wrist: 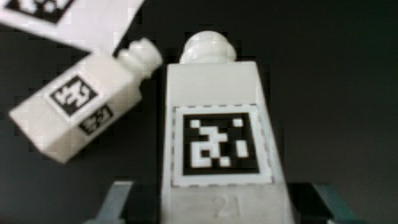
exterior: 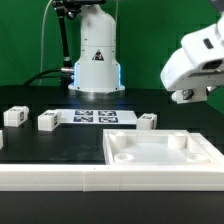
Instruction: Assemble one leg
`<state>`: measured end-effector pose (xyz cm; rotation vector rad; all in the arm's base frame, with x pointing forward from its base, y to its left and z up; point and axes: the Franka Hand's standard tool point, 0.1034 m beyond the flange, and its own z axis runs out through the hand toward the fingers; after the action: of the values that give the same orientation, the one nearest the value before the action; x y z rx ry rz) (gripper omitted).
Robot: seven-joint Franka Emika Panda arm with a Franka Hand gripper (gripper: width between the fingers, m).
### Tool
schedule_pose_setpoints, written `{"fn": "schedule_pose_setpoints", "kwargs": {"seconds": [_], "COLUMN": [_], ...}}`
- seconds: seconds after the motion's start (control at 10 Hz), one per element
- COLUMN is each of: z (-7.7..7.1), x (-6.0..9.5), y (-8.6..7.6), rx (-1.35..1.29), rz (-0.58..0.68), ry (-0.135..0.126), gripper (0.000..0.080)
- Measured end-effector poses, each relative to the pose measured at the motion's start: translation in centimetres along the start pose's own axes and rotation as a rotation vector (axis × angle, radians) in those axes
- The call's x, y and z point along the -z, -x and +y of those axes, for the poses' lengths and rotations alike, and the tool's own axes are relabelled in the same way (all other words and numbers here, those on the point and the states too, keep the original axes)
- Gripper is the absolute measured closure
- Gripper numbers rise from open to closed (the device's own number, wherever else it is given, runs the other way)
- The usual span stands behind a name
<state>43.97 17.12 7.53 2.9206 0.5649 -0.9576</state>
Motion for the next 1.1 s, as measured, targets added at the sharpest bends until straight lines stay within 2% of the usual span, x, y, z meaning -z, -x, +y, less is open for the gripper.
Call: {"fn": "schedule_pose_setpoints", "kwargs": {"seconds": [0.1, 0.2, 0.5, 0.7, 1.1], "z": [1.1, 2.0, 6.0, 6.8, 7.2], "x": [0.7, 1.8, 3.1, 3.6, 4.3], "y": [0.0, -0.3, 1.4, 2.4, 1.3], "rx": [-0.019, -0.034, -0.122, -0.150, -0.147], "rz": [0.028, 0.112, 0.268, 0.361, 0.647], "ry": [-0.003, 0.000, 0.003, 0.011, 0.038], "gripper": [0.0509, 0.0509, 0.0509, 0.0509, 0.0509]}}
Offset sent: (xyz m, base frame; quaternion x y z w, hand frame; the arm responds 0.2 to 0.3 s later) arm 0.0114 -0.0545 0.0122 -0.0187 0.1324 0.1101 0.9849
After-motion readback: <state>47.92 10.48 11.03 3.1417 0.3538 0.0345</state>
